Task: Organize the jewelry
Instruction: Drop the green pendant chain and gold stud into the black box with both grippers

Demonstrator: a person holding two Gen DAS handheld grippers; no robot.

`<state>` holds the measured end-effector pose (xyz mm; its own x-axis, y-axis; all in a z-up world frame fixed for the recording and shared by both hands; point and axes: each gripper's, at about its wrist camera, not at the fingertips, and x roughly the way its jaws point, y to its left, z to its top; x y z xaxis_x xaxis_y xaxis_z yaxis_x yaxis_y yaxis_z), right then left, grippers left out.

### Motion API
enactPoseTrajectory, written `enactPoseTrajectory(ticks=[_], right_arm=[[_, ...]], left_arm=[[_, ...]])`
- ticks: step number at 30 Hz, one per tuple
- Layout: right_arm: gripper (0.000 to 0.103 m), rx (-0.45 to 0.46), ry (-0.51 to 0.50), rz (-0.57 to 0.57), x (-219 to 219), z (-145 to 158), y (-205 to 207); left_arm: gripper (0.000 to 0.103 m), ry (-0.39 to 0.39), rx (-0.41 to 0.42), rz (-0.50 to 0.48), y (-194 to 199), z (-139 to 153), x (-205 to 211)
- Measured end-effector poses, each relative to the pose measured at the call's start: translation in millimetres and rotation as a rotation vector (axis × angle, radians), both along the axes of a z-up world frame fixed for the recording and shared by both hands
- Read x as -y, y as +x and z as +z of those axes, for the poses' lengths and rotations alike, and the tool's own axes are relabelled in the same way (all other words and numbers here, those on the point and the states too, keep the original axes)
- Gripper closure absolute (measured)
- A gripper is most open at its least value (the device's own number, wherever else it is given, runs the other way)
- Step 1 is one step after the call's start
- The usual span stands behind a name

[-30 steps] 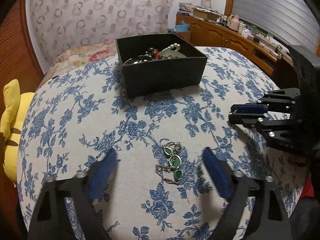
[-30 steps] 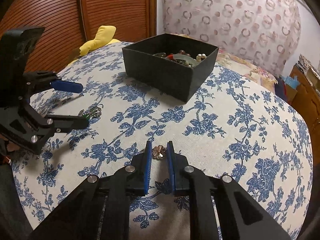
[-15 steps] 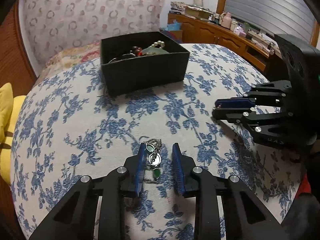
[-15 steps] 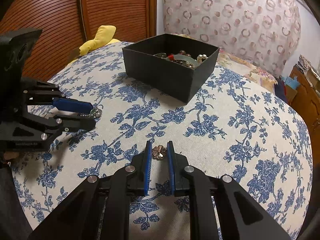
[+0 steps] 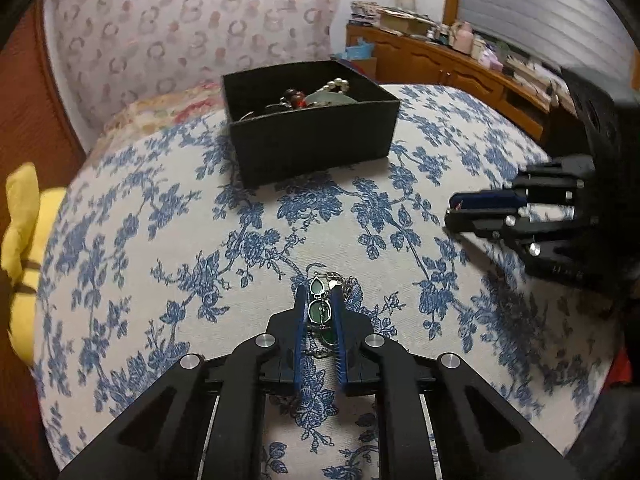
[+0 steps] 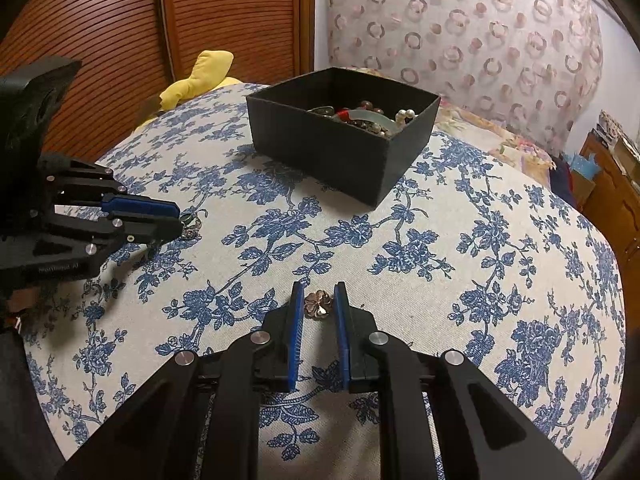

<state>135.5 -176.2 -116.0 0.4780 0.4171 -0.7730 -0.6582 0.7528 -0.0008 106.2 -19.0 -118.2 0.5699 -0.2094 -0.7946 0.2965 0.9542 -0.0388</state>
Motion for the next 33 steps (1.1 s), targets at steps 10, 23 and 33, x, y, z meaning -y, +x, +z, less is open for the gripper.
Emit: enactPoseTrajectory(ticks=[10,23,33], right_arm=[[0.086,0.014,0.016,0.007,-6,5,3],[0.086,0.114,0.080,0.018,-7,52,24],[0.086,0.128,0.162,-0.012,-10,70,68]], left_arm=[[0.093,-0.043,0.057,0.040,8,23,-13],[0.093,-0.067,0.203,0.064,46,83,-21],[0.093,-0.064,0.230,0.073,86,95,-18]])
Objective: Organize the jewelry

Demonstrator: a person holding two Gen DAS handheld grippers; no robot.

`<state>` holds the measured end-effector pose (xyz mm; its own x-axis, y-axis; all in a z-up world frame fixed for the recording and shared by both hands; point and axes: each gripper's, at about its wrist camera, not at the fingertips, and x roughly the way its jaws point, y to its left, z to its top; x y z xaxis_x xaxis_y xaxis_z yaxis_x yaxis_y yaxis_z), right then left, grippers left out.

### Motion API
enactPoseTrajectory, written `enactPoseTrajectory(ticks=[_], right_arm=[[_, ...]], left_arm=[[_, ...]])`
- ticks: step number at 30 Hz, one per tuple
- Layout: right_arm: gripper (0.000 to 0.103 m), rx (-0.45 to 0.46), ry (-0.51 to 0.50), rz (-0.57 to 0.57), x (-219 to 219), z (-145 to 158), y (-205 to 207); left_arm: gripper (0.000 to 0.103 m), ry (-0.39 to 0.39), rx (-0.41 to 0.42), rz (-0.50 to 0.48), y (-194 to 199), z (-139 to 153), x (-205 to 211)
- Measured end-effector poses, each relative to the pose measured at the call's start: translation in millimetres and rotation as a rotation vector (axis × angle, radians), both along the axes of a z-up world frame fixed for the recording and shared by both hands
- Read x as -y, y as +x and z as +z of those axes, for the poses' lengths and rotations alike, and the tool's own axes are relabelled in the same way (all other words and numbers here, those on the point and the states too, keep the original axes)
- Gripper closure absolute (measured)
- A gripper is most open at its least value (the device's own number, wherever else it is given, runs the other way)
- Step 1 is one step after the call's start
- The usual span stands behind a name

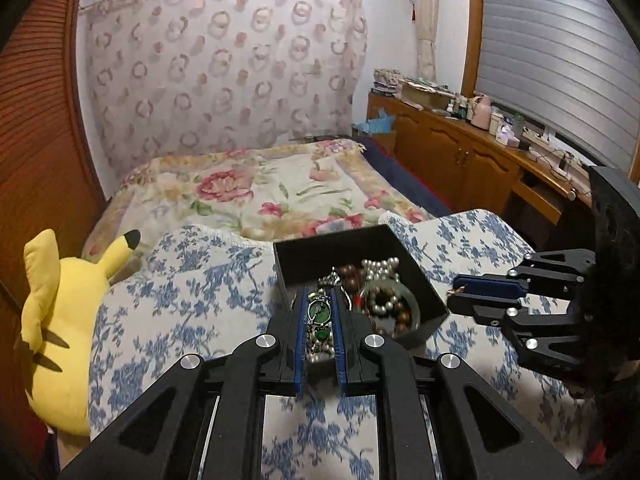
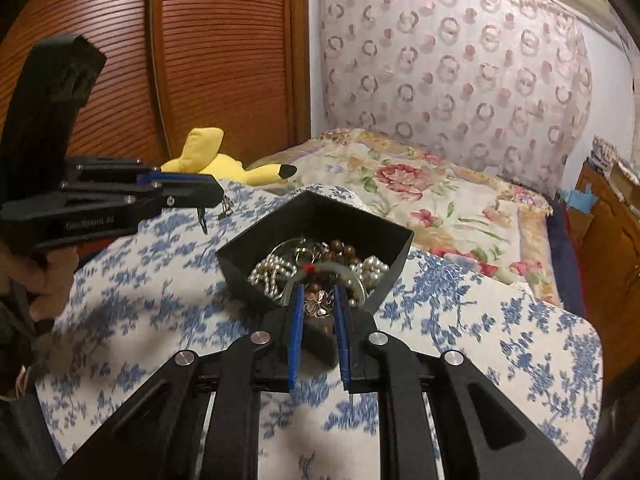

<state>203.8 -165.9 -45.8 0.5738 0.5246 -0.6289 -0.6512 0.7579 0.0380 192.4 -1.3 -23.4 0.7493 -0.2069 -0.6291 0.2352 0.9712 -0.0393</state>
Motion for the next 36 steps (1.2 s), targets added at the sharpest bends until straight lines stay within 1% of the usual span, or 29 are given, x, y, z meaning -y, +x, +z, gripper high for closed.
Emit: enactPoseTrajectory(ticks=[5,9,11,12,19,20,21,23,25,26,27,28,29,30,32,34,35,36], right_arm=[[0.086,-0.055,0.026,-0.003,-7,-9,21],[0.086,-0.072,0.026,-0.008,-9,-15,29],[0.079,-0.071,0.024,-0.021,-9,-17,31],[0.070,-0.071,0.027,-0.020,-9,-17,31],[0.069,-0.052,0.037,-0.041,0,-13,29],[0.069,-0.047,0.035,-0.046,1,-12,29],[0.069,-0.041,0.035,-0.051,3,-11,27],[0.069,-0.034,0.035,-0.061,6,-10,25],[0.069,-0.026,0.035,-0.073,10,-8,21],[0.069,-0.023,0.039,-0.083,13,-8,19],[0.068,-0.022,0.042,-0.087,14,-7,17],[0.066,-0.019,0.046,-0.094,16,-7,14],[0.064,-0.015,0.050,-0.101,18,-7,11],[0.060,-0.008,0.054,-0.111,21,-6,7],[0.054,-0.002,0.060,-0.125,24,-5,2],[0.040,0.006,0.068,-0.150,29,-1,-5],[0.036,0.012,0.074,-0.157,31,1,-7],[0.028,0.021,0.081,-0.168,33,4,-11]], left_arm=[[0.093,0.007,-0.008,0.003,18,-4,5],[0.093,0.004,-0.015,-0.002,29,-6,9],[0.093,0.000,-0.020,-0.001,33,-8,9],[0.093,-0.001,-0.021,0.001,35,-8,9],[0.093,-0.002,-0.029,0.008,43,-12,12],[0.088,-0.004,-0.026,0.010,43,-12,11],[0.070,-0.006,-0.026,0.013,43,-12,11],[0.052,-0.006,-0.005,0.024,42,-11,11],[0.046,0.003,0.005,0.036,37,-10,11],[0.037,0.005,0.006,0.046,34,-11,10],[0.032,0.007,0.009,0.052,32,-11,9],[0.031,0.012,0.016,0.059,27,-10,8],[0.025,0.018,0.019,0.064,23,-10,8],[0.017,0.030,0.028,0.077,17,-10,8],[0.010,0.042,0.051,0.100,7,-7,8],[0.008,0.057,0.058,0.110,-2,-5,7],[0.008,0.066,0.058,0.117,-6,-4,7],[0.008,0.073,0.058,0.124,-9,-4,7]])
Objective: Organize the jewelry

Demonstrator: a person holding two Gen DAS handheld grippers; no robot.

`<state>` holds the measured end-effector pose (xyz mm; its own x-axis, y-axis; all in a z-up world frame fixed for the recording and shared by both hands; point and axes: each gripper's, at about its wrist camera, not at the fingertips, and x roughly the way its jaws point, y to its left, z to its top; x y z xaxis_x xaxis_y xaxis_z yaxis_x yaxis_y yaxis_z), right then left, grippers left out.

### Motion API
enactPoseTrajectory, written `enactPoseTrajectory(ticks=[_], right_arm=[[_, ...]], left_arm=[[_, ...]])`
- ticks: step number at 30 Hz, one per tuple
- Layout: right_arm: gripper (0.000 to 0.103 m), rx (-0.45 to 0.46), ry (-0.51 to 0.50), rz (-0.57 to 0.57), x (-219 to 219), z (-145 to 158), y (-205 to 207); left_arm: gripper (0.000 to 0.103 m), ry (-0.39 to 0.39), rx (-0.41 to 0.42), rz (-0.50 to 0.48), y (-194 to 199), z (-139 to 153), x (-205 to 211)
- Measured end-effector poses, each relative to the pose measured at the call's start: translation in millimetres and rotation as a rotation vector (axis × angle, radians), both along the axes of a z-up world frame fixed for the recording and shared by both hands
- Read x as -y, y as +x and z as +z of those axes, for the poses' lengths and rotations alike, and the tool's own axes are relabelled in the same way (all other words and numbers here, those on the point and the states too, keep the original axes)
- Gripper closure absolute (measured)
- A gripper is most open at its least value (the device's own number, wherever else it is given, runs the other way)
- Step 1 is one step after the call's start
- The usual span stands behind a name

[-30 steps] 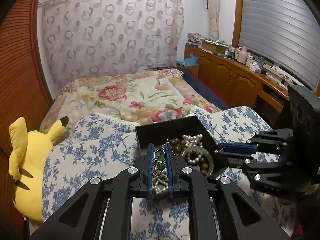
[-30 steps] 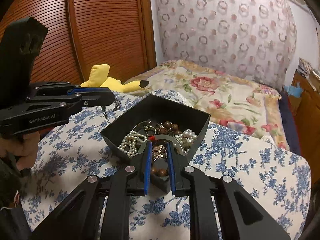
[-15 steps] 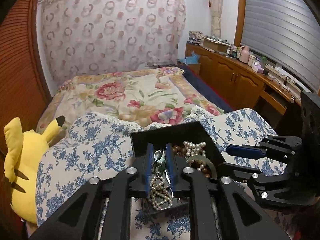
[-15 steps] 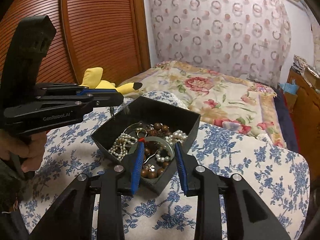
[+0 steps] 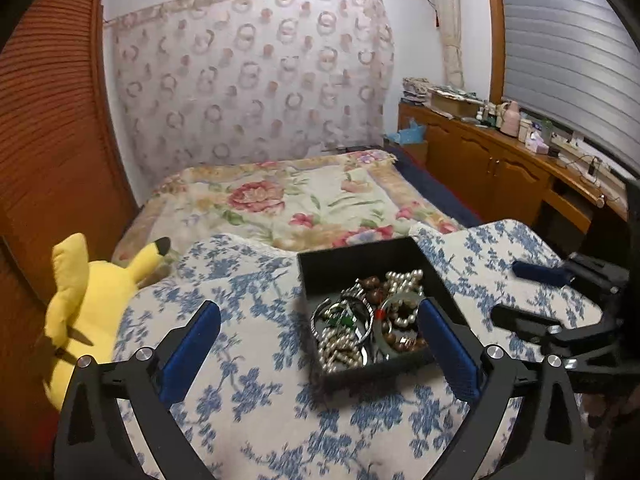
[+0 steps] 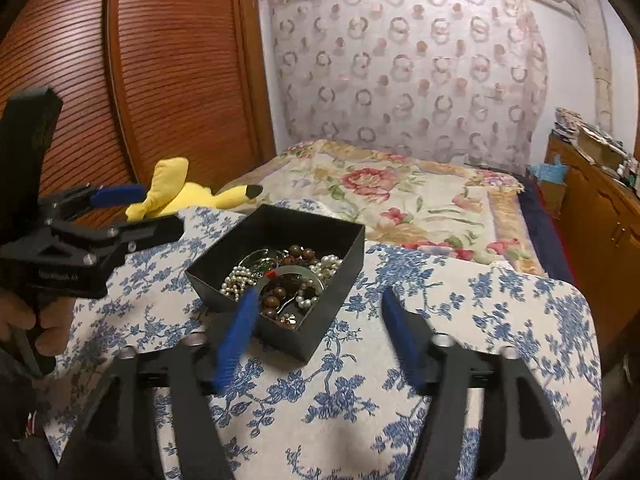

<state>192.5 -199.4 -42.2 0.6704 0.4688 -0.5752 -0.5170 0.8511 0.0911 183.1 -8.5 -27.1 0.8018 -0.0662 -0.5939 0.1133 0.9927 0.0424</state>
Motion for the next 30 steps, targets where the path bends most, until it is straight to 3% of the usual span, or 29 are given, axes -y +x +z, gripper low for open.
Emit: enactPoseTrajectory(ticks=[6,19,30], right_arm=[[0.003,0.057,0.019,-0.067,12,14,-23],[0.003,0.118,0.026,-0.204,28,31,-76],[0.003,0.163,0.051,-0.243,40,41,-115]], left_arm=[[0.008,-0.003,-0.009,0.038,-27,1,-7],[0.008,-0.041,0.018,0.086,-90,10,-11],[0.008,-0.060,0.050,0.074,-124,15,-5]])
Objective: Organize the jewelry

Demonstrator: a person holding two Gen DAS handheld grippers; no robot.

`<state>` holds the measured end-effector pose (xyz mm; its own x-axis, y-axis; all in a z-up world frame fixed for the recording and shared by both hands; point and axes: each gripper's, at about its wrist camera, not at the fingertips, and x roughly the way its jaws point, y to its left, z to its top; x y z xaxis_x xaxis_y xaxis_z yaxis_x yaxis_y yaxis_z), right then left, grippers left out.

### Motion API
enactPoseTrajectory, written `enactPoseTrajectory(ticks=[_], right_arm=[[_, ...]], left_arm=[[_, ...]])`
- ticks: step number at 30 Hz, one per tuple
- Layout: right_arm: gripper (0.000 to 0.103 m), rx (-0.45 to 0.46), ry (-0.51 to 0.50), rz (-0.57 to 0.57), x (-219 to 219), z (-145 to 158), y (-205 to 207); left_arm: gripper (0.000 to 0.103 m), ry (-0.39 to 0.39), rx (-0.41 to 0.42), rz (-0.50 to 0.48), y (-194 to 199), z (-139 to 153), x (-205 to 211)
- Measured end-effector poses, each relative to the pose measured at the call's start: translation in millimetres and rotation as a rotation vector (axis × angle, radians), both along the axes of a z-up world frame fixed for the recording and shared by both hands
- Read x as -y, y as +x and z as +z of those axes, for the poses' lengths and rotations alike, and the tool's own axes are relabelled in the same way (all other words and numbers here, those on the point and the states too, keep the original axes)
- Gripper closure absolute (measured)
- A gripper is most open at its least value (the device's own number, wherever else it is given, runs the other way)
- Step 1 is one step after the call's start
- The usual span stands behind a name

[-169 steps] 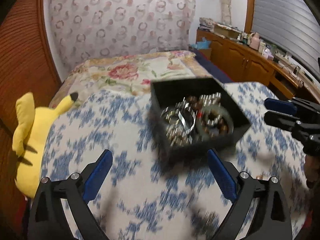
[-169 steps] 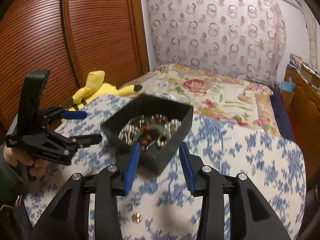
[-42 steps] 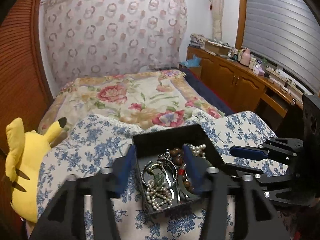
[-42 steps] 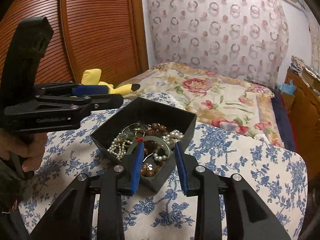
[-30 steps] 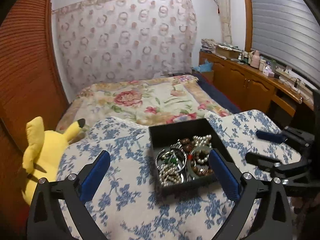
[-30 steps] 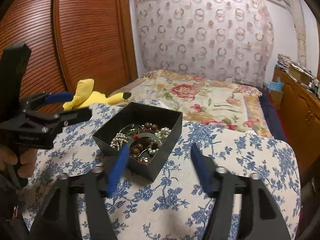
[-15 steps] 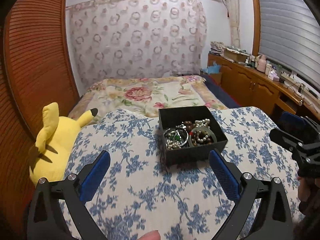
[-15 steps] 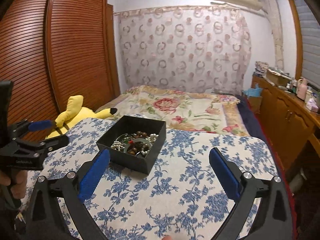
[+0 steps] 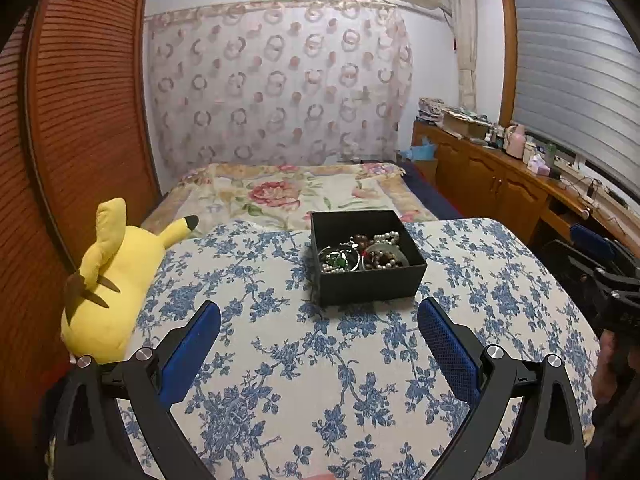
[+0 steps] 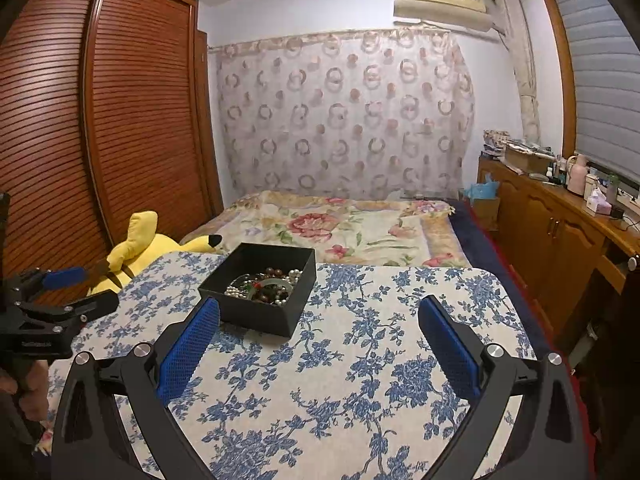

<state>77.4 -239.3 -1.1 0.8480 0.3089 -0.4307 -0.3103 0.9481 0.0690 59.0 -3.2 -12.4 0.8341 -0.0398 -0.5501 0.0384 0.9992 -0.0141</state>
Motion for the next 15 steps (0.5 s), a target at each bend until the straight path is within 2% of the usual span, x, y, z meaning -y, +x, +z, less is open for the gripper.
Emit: enactPoseTrajectory(ticks=[15], right_arm=[[0.003,0.028,-0.003,-0.013,0,3,-19]], left_arm=[[0.008,0.015,0.037,-0.013,-14,12,6]])
